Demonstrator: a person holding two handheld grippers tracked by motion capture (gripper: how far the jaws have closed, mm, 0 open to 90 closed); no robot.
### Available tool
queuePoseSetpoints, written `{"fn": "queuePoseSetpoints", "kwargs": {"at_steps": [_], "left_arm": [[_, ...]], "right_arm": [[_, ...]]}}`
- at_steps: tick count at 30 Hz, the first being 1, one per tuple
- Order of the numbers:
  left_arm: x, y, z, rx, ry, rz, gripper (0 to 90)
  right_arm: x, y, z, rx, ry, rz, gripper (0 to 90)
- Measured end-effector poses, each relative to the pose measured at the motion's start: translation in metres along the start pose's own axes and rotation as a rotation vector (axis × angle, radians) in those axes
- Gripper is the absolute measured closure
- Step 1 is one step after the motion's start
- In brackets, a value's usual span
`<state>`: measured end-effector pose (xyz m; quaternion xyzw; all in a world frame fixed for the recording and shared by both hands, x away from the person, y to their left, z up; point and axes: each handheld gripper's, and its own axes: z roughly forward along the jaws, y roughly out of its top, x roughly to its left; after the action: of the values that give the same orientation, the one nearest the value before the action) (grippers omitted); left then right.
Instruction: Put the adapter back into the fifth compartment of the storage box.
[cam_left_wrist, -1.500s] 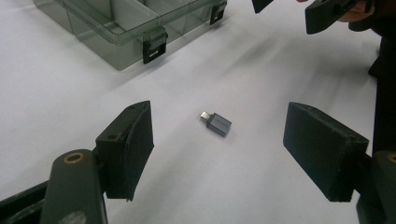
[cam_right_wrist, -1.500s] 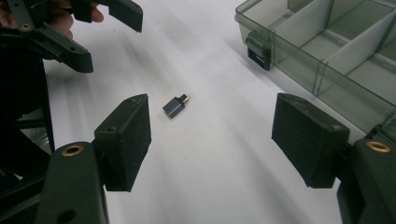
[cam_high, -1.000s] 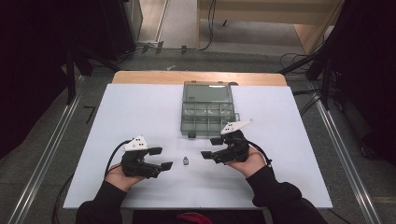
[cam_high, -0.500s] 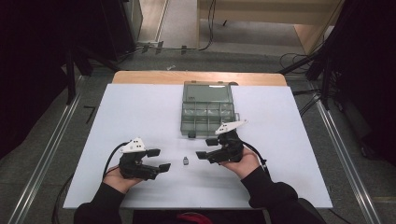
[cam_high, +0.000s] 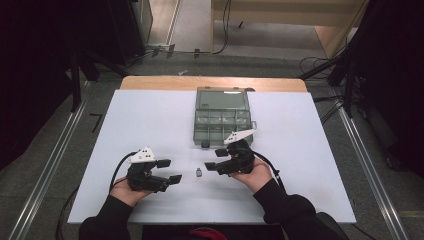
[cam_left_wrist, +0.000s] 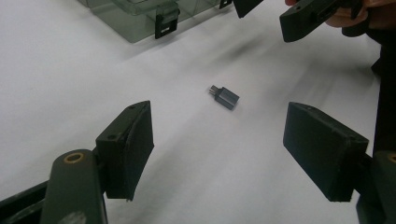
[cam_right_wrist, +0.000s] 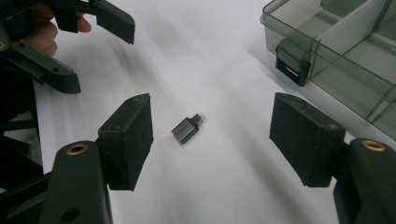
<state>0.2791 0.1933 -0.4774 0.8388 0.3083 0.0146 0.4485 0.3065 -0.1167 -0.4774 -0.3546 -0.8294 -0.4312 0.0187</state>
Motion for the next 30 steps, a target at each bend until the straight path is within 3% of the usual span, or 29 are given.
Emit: {"fn": "queuePoseSetpoints", "kwargs": {"at_steps": [30], "left_arm": [[0.002, 0.0, -0.001, 0.001, 0.001, 0.003, 24.3]], "right_arm": [[0.01, 0.003, 0.031, 0.055, -0.033, -0.02, 30.6]]}}
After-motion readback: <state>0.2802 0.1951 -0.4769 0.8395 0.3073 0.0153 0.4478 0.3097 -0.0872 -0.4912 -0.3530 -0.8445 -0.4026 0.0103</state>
